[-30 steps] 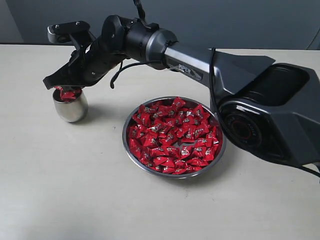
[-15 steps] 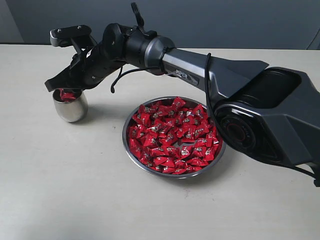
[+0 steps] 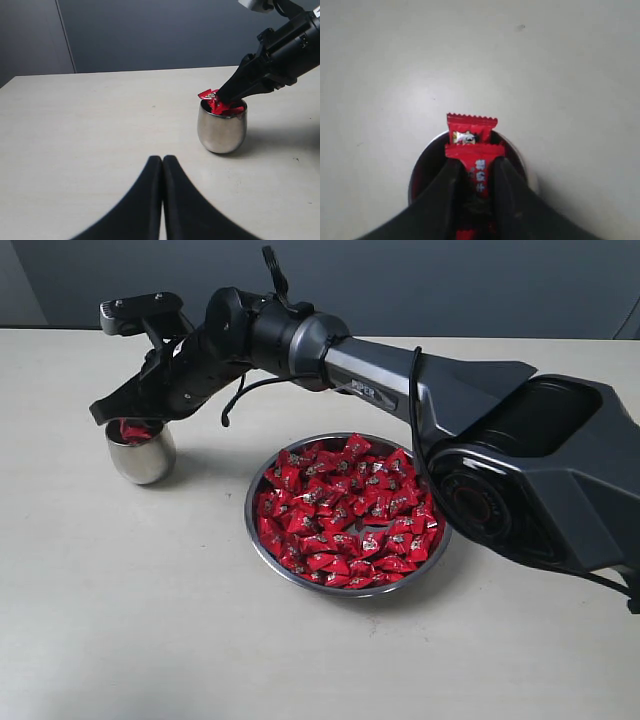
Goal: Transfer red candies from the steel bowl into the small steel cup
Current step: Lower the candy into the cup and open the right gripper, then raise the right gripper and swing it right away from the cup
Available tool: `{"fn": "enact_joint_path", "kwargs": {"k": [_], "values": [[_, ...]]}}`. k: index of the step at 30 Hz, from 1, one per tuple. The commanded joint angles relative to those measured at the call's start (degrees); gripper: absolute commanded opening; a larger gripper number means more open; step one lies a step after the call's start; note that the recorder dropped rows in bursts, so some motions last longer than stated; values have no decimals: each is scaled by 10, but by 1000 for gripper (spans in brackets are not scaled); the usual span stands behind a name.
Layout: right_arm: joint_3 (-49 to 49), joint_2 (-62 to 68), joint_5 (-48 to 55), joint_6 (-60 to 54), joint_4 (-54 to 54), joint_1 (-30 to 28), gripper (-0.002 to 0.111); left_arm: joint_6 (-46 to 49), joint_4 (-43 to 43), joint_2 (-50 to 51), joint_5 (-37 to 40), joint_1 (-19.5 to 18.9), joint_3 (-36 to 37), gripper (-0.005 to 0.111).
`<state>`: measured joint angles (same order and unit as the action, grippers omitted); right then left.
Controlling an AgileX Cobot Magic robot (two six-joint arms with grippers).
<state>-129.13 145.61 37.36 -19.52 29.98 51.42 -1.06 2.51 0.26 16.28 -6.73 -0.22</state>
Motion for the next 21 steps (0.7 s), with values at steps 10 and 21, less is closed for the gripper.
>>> {"fn": "enact_joint_path", "kwargs": {"k": [10,21], "values": [[-3,-10,1,-6,-6,0,43,-1,1,-3,0,0,2,0],[-3,-41,-11,-6,-17,0,43,-1,1,-3,0,0,2,0]]}}
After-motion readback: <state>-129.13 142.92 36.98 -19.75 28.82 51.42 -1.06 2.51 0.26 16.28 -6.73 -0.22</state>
